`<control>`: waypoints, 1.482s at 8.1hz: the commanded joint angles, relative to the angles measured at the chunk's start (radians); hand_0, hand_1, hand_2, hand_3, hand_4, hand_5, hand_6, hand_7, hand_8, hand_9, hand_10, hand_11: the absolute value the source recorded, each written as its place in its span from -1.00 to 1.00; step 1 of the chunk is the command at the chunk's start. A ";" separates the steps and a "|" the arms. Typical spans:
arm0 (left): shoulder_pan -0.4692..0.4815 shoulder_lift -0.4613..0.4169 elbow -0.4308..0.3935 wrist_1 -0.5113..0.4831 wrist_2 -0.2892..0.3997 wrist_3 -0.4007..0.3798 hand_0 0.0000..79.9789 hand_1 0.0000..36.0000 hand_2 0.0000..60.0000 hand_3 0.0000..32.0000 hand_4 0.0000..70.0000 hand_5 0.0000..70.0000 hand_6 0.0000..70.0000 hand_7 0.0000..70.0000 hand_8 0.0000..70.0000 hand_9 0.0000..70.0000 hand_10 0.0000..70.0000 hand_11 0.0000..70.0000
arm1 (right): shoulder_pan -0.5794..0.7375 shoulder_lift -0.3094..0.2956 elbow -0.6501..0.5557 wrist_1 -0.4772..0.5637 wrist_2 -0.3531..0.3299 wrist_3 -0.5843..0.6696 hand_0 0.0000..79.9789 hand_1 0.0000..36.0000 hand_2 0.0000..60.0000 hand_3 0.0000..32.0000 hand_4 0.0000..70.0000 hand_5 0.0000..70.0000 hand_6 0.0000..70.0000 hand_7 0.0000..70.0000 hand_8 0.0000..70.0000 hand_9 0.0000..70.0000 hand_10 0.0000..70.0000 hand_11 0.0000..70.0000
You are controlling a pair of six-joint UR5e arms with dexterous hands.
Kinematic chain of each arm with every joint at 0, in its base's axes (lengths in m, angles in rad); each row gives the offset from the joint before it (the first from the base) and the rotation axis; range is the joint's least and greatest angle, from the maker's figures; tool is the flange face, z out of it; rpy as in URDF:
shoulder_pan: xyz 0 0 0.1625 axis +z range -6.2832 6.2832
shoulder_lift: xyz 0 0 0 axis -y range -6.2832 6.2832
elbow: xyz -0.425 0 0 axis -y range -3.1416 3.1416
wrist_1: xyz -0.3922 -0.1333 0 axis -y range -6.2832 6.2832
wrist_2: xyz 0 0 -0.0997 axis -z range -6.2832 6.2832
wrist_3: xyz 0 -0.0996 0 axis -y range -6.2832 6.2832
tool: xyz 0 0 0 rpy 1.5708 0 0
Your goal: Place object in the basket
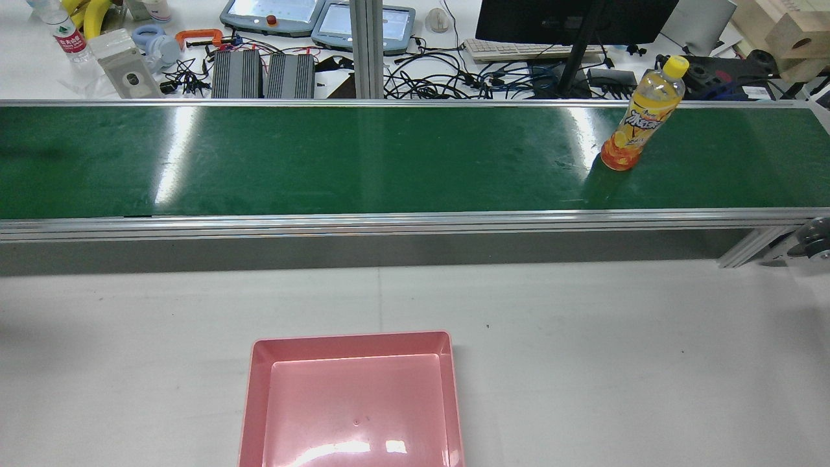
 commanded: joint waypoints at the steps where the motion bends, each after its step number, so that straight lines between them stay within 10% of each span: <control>1: 0.001 -0.003 0.000 0.000 0.001 0.000 0.26 -0.17 -1.00 -1.00 -0.83 -0.86 -1.00 -1.00 -1.00 -1.00 -0.88 -0.78 | 0.002 0.000 0.001 0.000 0.000 -0.001 -1.00 -1.00 -1.00 -1.00 -1.00 -1.00 -1.00 -1.00 -1.00 -1.00 -1.00 -1.00; 12: 0.007 -0.039 0.012 0.030 0.001 0.000 0.27 -0.16 -1.00 -1.00 -0.82 -0.83 -1.00 -1.00 -1.00 -1.00 -0.89 -0.78 | 0.002 0.000 0.000 0.000 0.000 0.000 -1.00 -1.00 -1.00 -1.00 -1.00 -1.00 -1.00 -1.00 -1.00 -1.00 -1.00 -1.00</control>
